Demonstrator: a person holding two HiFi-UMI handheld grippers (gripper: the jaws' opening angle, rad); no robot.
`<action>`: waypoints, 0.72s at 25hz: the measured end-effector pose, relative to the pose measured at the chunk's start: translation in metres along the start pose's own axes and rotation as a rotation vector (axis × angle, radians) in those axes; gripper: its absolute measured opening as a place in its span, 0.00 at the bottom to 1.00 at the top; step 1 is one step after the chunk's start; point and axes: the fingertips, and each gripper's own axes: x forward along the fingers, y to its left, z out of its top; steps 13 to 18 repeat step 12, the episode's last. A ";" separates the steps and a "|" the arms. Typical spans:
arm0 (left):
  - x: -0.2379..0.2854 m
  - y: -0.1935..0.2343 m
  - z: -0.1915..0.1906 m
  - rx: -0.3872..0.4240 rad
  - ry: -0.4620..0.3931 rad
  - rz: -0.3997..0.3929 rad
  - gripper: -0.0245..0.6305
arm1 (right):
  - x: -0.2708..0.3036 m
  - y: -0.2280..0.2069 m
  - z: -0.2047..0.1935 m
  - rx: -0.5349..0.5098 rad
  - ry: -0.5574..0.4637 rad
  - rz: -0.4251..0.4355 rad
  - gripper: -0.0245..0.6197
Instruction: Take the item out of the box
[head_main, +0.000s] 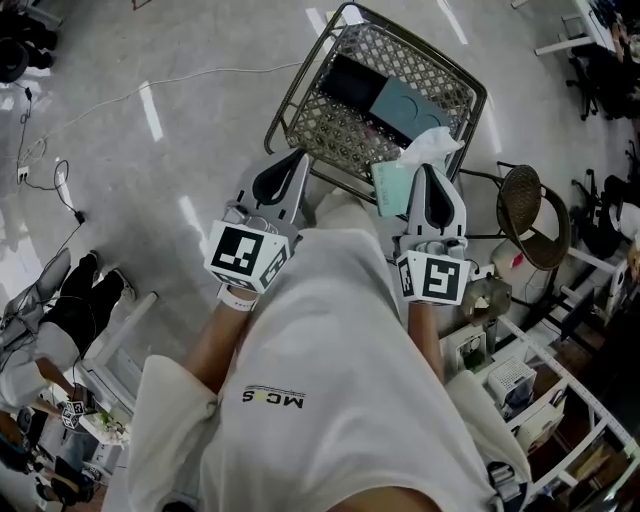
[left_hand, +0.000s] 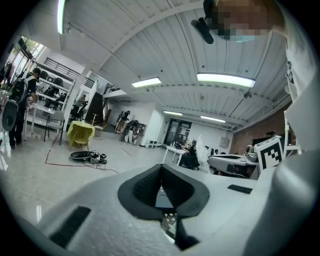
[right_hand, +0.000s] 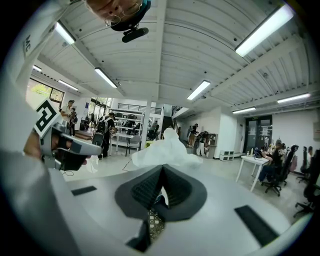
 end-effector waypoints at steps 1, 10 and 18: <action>0.000 0.000 0.000 -0.002 0.000 -0.001 0.07 | 0.001 0.001 0.001 -0.002 0.000 0.002 0.06; -0.006 -0.002 0.001 0.001 -0.007 -0.010 0.07 | -0.005 0.006 0.002 -0.009 -0.001 -0.001 0.06; -0.008 -0.003 0.000 -0.002 -0.006 -0.011 0.07 | -0.007 0.008 0.002 -0.010 0.000 -0.001 0.06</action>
